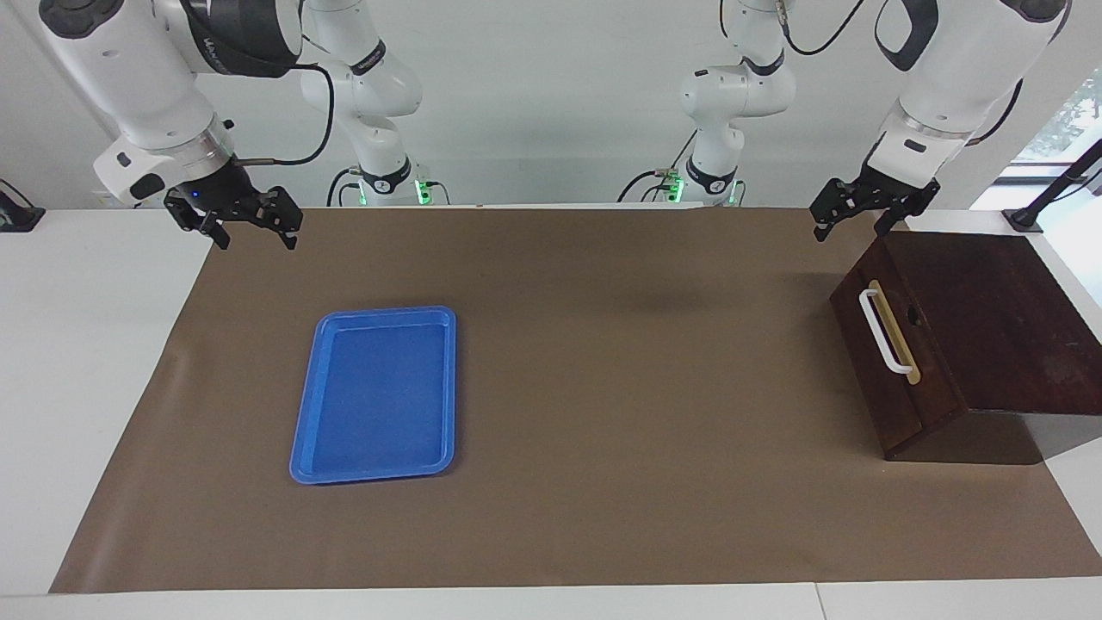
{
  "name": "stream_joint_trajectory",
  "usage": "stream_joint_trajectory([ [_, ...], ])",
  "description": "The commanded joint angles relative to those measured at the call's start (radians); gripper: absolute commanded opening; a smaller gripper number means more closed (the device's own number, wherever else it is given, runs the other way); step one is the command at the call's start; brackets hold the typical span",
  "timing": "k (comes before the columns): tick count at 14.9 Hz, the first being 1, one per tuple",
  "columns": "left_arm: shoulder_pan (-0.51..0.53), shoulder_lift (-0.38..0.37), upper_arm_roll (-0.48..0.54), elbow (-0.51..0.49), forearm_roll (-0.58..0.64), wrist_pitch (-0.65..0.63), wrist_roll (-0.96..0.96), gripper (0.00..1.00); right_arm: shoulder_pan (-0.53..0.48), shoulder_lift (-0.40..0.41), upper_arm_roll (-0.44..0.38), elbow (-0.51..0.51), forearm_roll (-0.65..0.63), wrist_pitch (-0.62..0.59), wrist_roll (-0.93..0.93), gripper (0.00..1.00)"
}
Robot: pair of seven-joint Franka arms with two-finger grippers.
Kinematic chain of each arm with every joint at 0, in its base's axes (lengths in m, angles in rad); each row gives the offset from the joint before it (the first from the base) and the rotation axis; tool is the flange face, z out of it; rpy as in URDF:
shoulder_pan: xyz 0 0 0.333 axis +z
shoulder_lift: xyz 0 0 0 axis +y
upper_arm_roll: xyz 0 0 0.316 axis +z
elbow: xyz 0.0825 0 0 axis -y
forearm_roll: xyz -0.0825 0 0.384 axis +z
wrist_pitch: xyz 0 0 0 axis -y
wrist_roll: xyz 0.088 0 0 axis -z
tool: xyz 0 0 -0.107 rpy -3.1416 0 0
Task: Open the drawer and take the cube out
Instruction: 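Pull the drawer handle open with the left gripper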
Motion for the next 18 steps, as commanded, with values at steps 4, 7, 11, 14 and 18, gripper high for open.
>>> stream_joint_trajectory([
  [4,0.008,-0.015,0.002,-0.026,-0.007,0.040,0.030,1.00,-0.018,-0.012,0.011,-0.007,-0.006,0.007,-0.030,1.00],
  [7,-0.015,-0.031,-0.008,-0.176,0.117,0.240,0.053,1.00,-0.018,-0.012,0.011,-0.007,-0.006,0.007,-0.030,1.00],
  [11,-0.128,0.012,-0.006,-0.313,0.419,0.437,0.048,1.00,-0.018,-0.012,0.011,-0.007,-0.006,0.007,-0.030,1.00],
  [14,-0.112,0.081,-0.005,-0.336,0.528,0.528,0.048,1.00,-0.018,-0.012,0.011,-0.007,-0.006,0.007,-0.029,1.00],
  [18,-0.023,0.113,-0.006,-0.406,0.544,0.637,0.050,1.00,-0.018,-0.012,0.011,-0.008,-0.001,0.012,-0.027,1.00],
])
